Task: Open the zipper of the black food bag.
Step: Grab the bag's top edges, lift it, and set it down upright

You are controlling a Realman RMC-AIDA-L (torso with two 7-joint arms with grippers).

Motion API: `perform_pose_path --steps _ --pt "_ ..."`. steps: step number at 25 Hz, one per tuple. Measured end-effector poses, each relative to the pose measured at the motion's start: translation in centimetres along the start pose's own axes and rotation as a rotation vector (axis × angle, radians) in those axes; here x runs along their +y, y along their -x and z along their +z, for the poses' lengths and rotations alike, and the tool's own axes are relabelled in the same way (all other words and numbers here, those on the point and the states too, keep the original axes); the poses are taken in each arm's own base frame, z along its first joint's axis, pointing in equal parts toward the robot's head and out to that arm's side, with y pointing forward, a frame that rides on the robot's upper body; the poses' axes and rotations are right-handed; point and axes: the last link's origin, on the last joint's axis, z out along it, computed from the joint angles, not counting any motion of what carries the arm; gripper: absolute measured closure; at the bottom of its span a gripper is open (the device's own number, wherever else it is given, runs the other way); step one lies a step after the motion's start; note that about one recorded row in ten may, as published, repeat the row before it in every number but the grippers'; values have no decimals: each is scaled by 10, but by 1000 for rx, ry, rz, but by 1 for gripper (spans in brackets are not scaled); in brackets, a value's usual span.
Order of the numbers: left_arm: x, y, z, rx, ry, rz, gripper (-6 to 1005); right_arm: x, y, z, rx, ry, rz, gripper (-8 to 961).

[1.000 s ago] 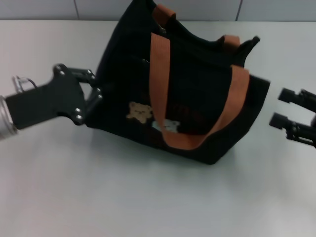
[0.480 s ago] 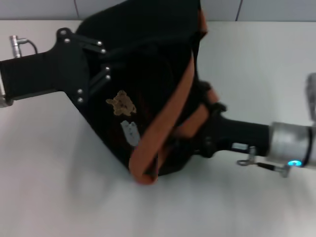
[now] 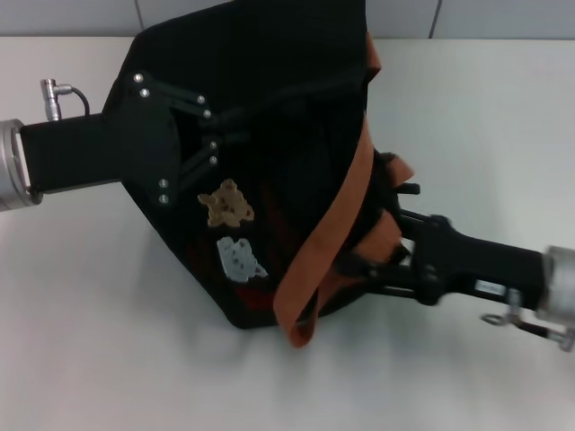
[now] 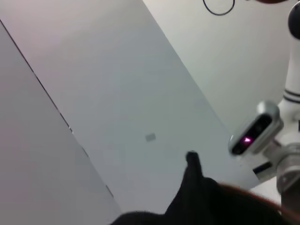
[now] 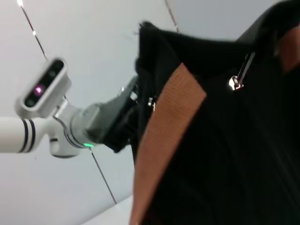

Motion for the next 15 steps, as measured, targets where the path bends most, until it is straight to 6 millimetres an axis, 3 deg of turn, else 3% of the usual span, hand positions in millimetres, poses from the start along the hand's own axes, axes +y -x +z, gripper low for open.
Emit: perform_pose_path --steps 7,15 --pt "6 5 1 -8 -4 -5 920 -1 -1 -45 -72 -109 23 191" --pt "10 8 8 -17 21 -7 924 -8 8 -59 -68 -129 62 194"
